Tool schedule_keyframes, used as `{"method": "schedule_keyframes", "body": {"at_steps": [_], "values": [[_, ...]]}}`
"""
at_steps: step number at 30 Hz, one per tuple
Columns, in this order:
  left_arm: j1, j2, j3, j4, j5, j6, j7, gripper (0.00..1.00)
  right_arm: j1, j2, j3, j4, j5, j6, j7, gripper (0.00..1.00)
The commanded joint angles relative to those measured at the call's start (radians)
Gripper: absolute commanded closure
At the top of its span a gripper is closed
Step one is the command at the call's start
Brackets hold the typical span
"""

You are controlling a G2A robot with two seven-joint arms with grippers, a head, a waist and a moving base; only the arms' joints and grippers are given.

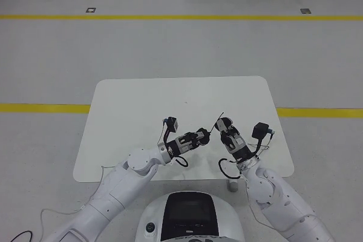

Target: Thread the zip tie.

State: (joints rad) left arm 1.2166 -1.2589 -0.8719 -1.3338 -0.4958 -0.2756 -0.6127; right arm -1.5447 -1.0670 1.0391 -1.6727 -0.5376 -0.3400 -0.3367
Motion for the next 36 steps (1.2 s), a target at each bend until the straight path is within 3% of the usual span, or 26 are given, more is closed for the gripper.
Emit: {"method": "schedule_keyframes", "body": {"at_steps": [1,36], "values": [[0.000,0.000,0.000,0.000,0.000,0.000,0.000,1.00,0.000,0.001,-0.001,0.000,0.000,0.000,-0.002,1.00],[0.000,0.000,0.000,0.000,0.000,0.000,0.000,1.00,0.004,0.010,-0.011,0.006,0.006,0.000,-0.021,1.00]]}}
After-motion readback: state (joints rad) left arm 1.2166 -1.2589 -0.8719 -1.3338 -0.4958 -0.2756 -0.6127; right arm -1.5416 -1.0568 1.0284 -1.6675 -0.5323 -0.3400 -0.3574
